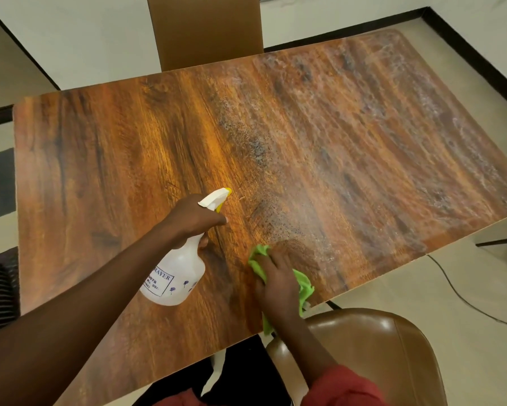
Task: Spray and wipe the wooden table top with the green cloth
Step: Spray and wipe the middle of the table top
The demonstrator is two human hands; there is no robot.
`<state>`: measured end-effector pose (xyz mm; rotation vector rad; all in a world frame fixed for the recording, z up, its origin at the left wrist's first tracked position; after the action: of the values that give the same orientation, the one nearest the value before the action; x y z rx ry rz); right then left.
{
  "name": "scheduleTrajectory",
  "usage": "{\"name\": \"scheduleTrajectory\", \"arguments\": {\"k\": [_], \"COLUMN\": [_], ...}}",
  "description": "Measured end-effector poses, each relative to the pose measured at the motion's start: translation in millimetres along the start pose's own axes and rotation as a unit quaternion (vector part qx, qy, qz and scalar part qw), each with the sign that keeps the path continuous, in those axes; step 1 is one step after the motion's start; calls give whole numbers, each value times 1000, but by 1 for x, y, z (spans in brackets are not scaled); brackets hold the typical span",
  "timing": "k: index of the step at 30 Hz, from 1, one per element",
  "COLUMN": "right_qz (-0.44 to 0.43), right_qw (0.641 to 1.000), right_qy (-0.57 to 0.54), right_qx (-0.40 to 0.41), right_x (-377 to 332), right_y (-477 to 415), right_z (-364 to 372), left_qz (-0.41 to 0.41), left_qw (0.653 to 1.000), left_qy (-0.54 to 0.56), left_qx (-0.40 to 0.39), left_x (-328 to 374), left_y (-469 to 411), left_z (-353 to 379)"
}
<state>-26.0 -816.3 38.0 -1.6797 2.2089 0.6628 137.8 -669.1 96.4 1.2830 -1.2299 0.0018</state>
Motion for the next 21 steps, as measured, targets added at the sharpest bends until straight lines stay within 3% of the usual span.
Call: {"name": "scheduleTrajectory", "arguments": {"k": [3,7,10,15,17,21], "right_qz": [-36,101,120,-56,-76,75], "right_qw": [999,992,989,998,996,994], "right_qy": [0,-49,-51,-10,-8,-65], "right_qx": [-21,65,74,-35,-37,56], "right_x": [7,63,53,-23,-19,38], "right_y": [-3,-32,-42,-17,-20,-54], "right_z": [-3,-39,-37,10,7,-34], "left_qz": [7,16,12,8,17,13], "left_qw": [1000,999,1000,999,998,998], "left_qy": [13,30,27,47,54,57], "left_qx": [-10,-7,5,2,0,6], "left_x": [3,4,-2,1,6,6], "left_y": [-2,1,3,3,4,1], "left_z": [0,-6,-14,-16,-16,-22]}}
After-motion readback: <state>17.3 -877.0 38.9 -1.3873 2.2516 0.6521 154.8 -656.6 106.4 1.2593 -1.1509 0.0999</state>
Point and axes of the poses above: each hand's wrist, its own y-axis away from the middle knuckle, its own z-axis out of the palm, x = y × z, the point moved 5 cm from there along -y, towards the middle knuckle, and after that the axes turned 11 degrees about -x, right-handed, at the moved point
